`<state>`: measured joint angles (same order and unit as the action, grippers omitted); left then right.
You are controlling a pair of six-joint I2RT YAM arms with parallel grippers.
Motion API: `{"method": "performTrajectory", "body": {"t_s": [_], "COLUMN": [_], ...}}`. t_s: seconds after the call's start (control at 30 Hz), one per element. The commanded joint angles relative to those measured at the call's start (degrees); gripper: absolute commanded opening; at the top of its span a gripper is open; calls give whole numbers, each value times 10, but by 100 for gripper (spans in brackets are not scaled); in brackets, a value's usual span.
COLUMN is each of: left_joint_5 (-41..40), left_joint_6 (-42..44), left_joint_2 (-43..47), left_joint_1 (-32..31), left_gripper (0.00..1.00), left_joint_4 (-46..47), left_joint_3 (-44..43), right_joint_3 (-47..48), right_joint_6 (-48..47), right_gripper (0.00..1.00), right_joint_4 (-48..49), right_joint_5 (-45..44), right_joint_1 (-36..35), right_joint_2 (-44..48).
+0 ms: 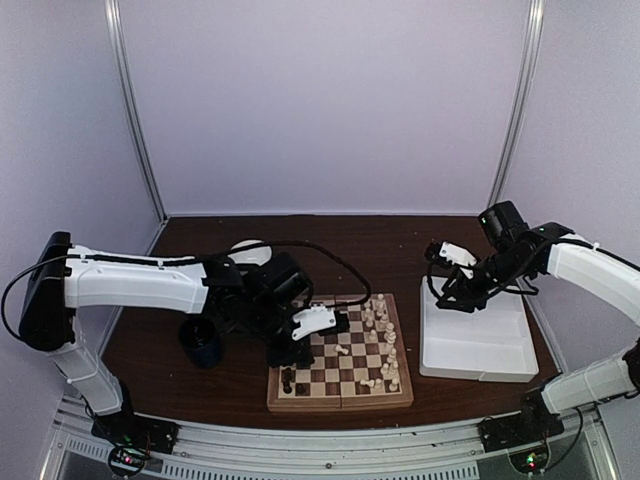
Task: Set up the chess pieces on the board
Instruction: Place the pawn on b7.
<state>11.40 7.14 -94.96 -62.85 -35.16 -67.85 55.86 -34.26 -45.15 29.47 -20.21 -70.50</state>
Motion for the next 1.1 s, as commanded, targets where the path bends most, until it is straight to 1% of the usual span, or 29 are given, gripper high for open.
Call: {"method": "performTrajectory", "body": {"t_s": [0.0, 0.3, 0.87, 0.9, 1.07], "left_joint_5": [6, 8, -20, -19, -20], "left_joint_6": [16, 33, 45, 46, 48], "left_joint_2": [-21, -44, -81, -82, -83], "left_joint_1": [-5, -15, -16, -16, -16], "left_gripper": [5, 5, 6, 6, 15], "left_joint_4": [24, 16, -1, -1, -8], "left_joint_3": [-2, 3, -9, -9, -10], "right_joint_3": [-6, -4, -3, -3, -2], "right_joint_6": [-2, -4, -5, -5, -5], "right_gripper": [48, 49, 49, 49, 50], "right_joint_4": [9, 10, 8, 8, 7], "right_joint_5": [-4, 1, 7, 7, 9], "right_joint_1": [3, 3, 3, 3, 2], "right_joint_2": [0, -12, -19, -20, -22]}}
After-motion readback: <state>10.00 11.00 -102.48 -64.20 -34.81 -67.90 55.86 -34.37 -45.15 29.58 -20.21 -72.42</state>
